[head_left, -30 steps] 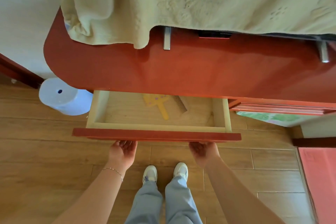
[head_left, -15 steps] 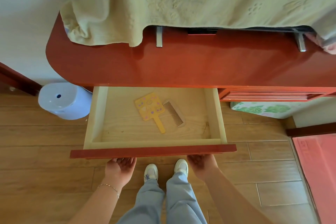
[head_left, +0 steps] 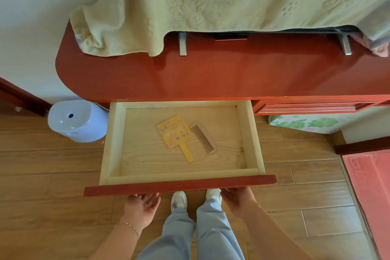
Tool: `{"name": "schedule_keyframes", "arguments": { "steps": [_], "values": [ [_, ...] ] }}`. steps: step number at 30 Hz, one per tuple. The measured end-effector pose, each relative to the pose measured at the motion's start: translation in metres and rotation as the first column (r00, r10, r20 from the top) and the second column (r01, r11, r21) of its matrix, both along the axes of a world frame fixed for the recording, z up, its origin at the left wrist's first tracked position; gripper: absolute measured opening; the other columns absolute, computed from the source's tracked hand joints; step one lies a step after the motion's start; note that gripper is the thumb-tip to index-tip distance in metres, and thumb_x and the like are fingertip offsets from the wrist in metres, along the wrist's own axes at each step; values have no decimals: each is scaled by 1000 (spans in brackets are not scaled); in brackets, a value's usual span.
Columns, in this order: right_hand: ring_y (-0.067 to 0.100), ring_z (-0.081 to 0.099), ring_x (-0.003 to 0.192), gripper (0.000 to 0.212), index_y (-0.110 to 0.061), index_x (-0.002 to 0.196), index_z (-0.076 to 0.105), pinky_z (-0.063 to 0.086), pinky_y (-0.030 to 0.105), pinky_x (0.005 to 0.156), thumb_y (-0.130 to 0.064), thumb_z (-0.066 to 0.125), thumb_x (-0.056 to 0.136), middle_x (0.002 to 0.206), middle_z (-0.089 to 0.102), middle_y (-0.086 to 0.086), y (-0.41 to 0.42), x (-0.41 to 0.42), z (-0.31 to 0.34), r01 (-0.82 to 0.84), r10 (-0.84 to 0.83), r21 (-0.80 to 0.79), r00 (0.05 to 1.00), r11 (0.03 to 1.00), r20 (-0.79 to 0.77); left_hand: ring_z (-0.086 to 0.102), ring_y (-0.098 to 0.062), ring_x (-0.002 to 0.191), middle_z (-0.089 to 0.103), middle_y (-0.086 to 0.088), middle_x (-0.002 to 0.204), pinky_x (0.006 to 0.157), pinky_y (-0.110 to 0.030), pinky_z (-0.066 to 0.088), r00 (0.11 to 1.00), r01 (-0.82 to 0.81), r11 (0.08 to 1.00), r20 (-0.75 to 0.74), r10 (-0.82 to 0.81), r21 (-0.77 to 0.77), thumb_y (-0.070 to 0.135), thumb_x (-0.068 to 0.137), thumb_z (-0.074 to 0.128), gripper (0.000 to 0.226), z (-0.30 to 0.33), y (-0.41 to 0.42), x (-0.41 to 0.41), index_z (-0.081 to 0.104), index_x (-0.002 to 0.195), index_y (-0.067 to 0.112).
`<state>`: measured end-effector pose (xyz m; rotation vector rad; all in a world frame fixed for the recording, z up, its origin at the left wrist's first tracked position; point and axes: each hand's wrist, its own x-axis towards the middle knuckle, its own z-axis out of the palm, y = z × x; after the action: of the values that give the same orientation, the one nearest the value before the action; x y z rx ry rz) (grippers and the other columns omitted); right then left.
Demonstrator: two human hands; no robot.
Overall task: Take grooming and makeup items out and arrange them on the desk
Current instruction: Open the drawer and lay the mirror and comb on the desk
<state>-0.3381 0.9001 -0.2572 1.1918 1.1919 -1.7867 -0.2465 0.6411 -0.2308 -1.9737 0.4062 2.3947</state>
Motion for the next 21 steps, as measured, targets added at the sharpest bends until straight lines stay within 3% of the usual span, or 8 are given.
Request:
{"name": "schedule_keyframes", "arguments": {
  "steps": [3, 5, 7, 8, 11, 15, 18, 21],
  "values": [
    [31, 57, 111, 18, -9, 105, 59, 47, 31, 82, -6, 46, 92, 110, 62, 14, -6, 8, 7, -551, 566, 319, 823, 771, 54, 35, -30, 134, 39, -20, 143, 114, -40, 23, 906, 423, 900, 53, -419, -107, 16, 101, 14, 46, 10, 7, 3, 31, 139, -1],
    [28, 53, 117, 30, -9, 121, 54, 44, 26, 77, -13, 45, 93, 126, 56, 14, -12, 17, 19, -796, 889, 492, 449, 354, 88, 53, -26, 116, 57, -17, 124, 104, -39, 38, 562, 819, 495, 230, -795, -290, 14, 101, 23, 39, 16, 17, 7, 48, 128, -1],
    [22, 54, 112, 39, -9, 132, 46, 41, 27, 74, -14, 38, 94, 137, 48, 11, -21, 24, 42, -780, 993, 618, -32, -97, 115, 59, -16, 99, 65, -6, 109, 89, -31, 45, 176, 904, 11, 347, -921, -428, 25, 99, 32, 35, 27, 26, 10, 60, 113, 9],
    [19, 56, 104, 41, -13, 135, 43, 43, 27, 77, -17, 36, 95, 137, 48, 7, -27, 28, 56, -729, 985, 662, -133, -173, 111, 58, -13, 96, 66, -1, 105, 85, -28, 45, 30, 865, -163, 371, -928, -476, 31, 98, 33, 35, 34, 29, 10, 62, 106, 14],
    [18, 53, 110, 41, -21, 135, 41, 42, 27, 89, -25, 36, 95, 131, 51, 1, -42, 32, 97, -601, 964, 773, -259, -204, 53, 58, 0, 88, 65, 14, 95, 80, -20, 45, -151, 666, -393, 401, -904, -634, 41, 95, 37, 29, 64, 38, 3, 63, 95, 26],
    [14, 51, 106, 42, -21, 122, 52, 37, 21, 83, -35, 26, 91, 115, 57, -2, -53, 21, 132, -414, 929, 904, -366, -106, -59, 55, 7, 73, 58, 25, 76, 63, -9, 38, -77, 463, -409, 424, -902, -786, 33, 93, 46, 20, 102, 38, -24, 66, 96, 29],
    [12, 55, 97, 63, -22, 120, 56, 39, 17, 75, -45, 15, 78, 108, 62, -5, -57, -2, 139, -361, 939, 932, -315, 16, -138, 57, 2, 78, 63, 19, 81, 68, -14, 44, 23, 407, -382, 428, -904, -830, 30, 94, 47, 20, 109, 30, -54, 66, 94, 27],
    [12, 57, 102, 47, -23, 126, 54, 45, 22, 82, -38, 29, 89, 115, 62, -4, -64, -33, 134, -351, 956, 936, -265, 27, -127, 59, 0, 79, 67, 12, 92, 70, -14, 45, 68, 403, -451, 517, -853, -797, 30, 94, 47, 22, 98, 21, -84, 66, 102, 24]
  ]
}}
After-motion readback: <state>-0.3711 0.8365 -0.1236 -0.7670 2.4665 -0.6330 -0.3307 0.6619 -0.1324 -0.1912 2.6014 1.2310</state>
